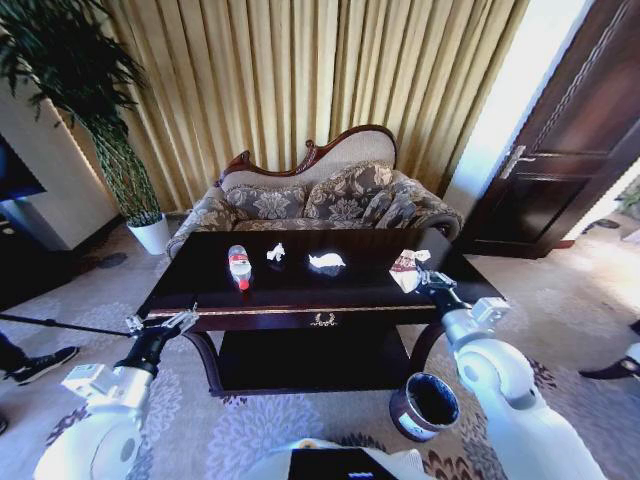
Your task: Move to the front of the table and place the trash on the table into the trash bin.
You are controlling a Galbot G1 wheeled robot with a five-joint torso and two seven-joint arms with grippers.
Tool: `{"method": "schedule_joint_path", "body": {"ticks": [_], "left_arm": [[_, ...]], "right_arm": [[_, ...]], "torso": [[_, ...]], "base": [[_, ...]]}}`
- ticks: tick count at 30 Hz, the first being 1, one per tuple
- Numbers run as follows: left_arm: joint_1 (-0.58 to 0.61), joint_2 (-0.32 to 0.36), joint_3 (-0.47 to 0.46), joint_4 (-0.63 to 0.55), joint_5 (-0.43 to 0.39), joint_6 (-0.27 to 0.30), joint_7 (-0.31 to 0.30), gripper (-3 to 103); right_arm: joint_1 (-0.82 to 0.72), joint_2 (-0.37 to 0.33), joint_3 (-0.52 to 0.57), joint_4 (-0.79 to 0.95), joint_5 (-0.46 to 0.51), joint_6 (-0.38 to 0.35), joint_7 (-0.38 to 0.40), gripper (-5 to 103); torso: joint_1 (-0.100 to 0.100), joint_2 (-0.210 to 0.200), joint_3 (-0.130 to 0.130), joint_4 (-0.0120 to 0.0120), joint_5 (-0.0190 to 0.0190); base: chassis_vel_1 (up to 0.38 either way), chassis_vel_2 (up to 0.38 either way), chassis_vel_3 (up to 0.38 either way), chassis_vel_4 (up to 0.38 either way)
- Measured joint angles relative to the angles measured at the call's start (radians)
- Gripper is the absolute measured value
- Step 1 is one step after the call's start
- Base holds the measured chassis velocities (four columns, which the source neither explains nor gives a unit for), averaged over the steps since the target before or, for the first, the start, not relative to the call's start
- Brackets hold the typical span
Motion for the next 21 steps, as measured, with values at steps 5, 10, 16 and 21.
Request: {"method": "schedule_joint_path", "body": {"ticks": [5,10,16,21], "left_arm": [[0.001,0.002,-0.003,0.000,0.000,0.003,0.002,100],[0.001,0.004,-0.005,-0.006,0.000,0.012,0.002,100],[-0.015,0.006,-0.005,-0.017,-0.001,0.024,0.001,100],[-0.014,0.002,-0.003,-0.025,-0.001,0.026,0.001,100]], "right_arm": [[-0.008,0.007,0.000,0.002,-0.008,0.002,0.000,0],[-0.009,0.015,-0.007,-0.006,-0.033,0.008,0.000,0],[-0.009,0.028,-0.024,-0.074,-0.079,0.017,-0.008,0],[0.002,0.034,-0.023,-0.196,-0.113,0.033,-0.010,0]], "torso": [[0.000,0.000,0.000,0.0000,-0.0002],[-0.001,0.000,0.000,0.0000,-0.0001],[-0.001,0.001,-0.001,-0.0003,0.0000],[-0.001,0.000,0.000,0.0000,0.0001]], "base": [[0.187,-0.218,-0.179,0.184],[0.238,-0.210,-0.240,0.211],[0.134,-0.142,-0.122,0.139],[0.009,-0.002,-0.009,0.011]]}}
